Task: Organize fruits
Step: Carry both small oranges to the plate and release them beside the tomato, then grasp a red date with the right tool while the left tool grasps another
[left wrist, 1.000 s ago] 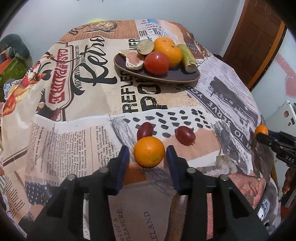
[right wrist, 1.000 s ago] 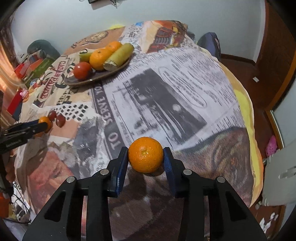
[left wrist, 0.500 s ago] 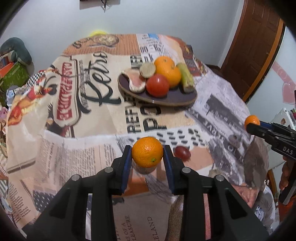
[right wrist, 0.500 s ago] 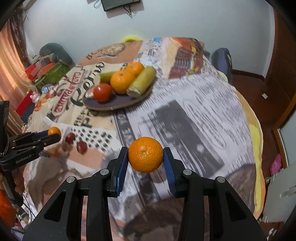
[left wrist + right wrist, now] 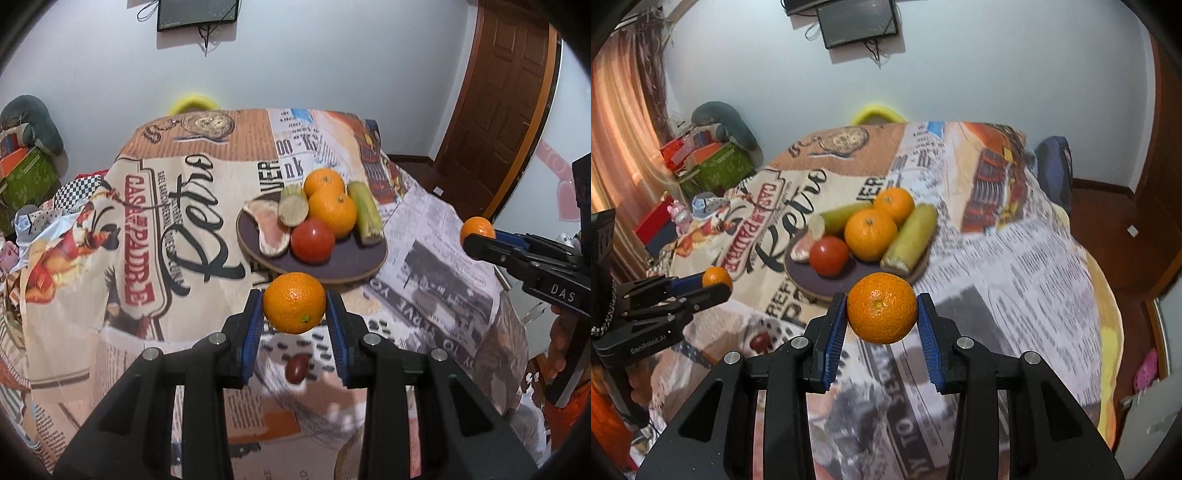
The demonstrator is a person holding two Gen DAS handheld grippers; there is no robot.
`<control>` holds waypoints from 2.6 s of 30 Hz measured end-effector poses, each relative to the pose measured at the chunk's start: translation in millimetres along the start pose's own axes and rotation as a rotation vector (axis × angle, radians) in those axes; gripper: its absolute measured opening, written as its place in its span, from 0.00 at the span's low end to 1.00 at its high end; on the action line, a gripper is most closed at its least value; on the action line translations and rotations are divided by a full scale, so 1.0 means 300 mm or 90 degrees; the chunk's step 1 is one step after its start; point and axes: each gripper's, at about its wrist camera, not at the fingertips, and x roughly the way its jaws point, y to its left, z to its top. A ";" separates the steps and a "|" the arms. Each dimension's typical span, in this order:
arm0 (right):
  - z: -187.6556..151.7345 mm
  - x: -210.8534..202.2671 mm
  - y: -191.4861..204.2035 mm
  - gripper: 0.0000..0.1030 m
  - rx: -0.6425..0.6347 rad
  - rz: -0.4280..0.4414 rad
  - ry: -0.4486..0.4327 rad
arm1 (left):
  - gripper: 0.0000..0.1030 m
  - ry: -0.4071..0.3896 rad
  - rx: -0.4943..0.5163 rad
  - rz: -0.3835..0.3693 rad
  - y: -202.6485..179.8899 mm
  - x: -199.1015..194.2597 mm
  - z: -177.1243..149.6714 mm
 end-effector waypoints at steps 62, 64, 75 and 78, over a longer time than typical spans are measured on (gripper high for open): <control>0.029 0.221 0.116 0.44 -0.073 0.024 0.043 | 0.45 -0.031 -0.018 -0.006 0.047 0.094 0.126; 0.022 0.196 0.127 0.44 -0.078 0.022 0.040 | 0.45 -0.031 -0.012 0.001 0.045 0.061 0.111; -0.069 0.150 0.206 0.44 -0.104 0.043 0.077 | 0.49 0.001 -0.021 0.011 0.082 -0.037 -0.014; -0.106 0.181 0.220 0.44 -0.101 0.051 0.103 | 0.49 0.012 -0.022 0.012 0.082 -0.045 -0.052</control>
